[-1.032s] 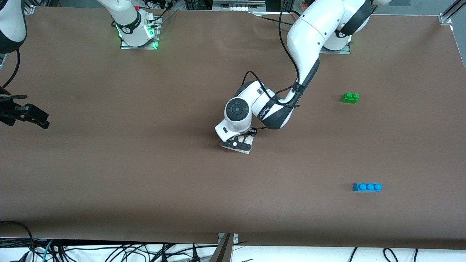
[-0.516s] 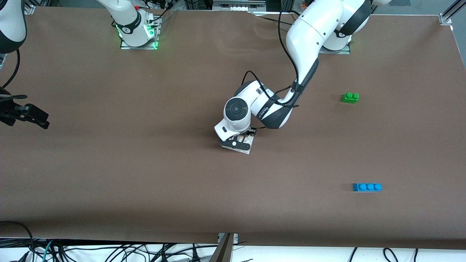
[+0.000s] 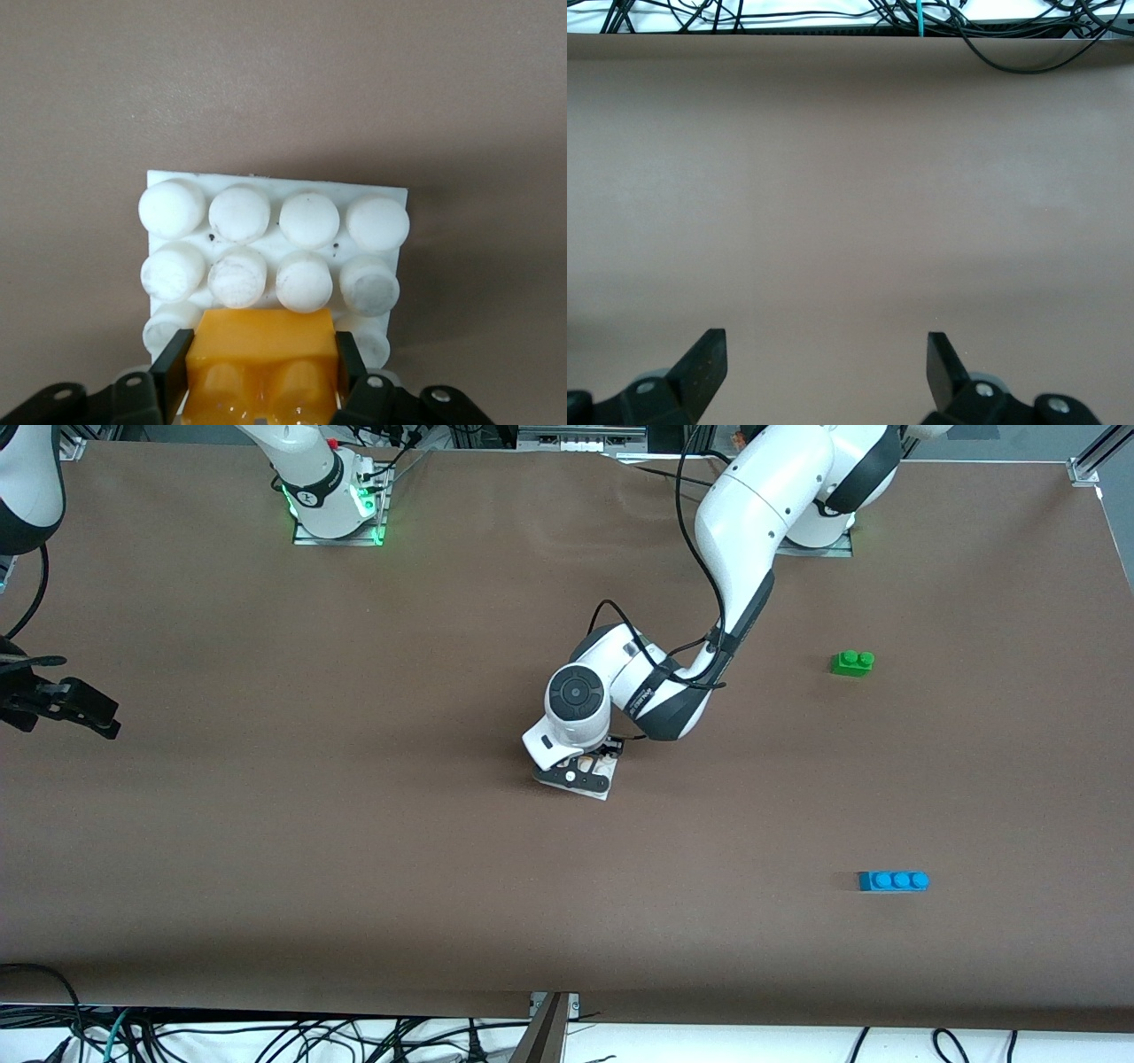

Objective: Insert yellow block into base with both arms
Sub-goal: 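Press the yellow brick onto the plate studs with the left gripper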

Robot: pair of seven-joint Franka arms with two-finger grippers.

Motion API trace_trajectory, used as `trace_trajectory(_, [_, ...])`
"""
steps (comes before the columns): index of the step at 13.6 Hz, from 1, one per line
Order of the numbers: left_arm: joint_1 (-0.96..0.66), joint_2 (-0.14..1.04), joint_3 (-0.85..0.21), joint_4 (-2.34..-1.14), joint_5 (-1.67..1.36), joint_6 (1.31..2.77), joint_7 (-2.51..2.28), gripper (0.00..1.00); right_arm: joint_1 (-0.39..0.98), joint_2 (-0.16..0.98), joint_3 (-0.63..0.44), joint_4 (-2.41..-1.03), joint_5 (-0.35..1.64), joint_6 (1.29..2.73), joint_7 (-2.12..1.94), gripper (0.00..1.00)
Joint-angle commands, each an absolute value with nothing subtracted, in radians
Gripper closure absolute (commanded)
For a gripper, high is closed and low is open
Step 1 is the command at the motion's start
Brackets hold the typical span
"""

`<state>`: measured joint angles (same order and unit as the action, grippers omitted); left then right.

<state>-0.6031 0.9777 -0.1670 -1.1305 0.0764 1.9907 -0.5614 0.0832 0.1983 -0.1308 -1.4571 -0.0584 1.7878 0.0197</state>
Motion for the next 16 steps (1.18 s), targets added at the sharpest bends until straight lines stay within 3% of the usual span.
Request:
trace_trajectory(1, [-0.617, 0.997, -0.156, -1.101, 0.08, 1.988, -0.566, 0.45, 0.074, 0.181, -0.124, -1.473, -0.043, 1.792, 0.003, 0.0])
trace_trajectory(2, [-0.615, 0.993, -0.155, -1.101, 0.08, 1.987, -0.561, 0.14, 0.074, 0.181, -0.124, -1.473, -0.043, 1.792, 0.003, 0.0])
trace_trajectory(3, [-0.614, 0.989, -0.153, -1.101, 0.081, 1.983, -0.56, 0.0, 0.074, 0.181, -0.124, -1.473, -0.043, 1.792, 0.003, 0.0])
trace_trajectory(9, [-0.611, 0.945, -0.153, -1.1, 0.081, 1.938, -0.571, 0.0, 0.074, 0.181, -0.124, -1.473, -0.043, 1.792, 0.003, 0.0])
trace_trajectory(16, [-0.506, 0.617, -0.143, -1.101, 0.077, 1.536, -0.555, 0.0, 0.074, 0.181, -0.123, -1.473, -0.043, 1.792, 0.003, 0.0])
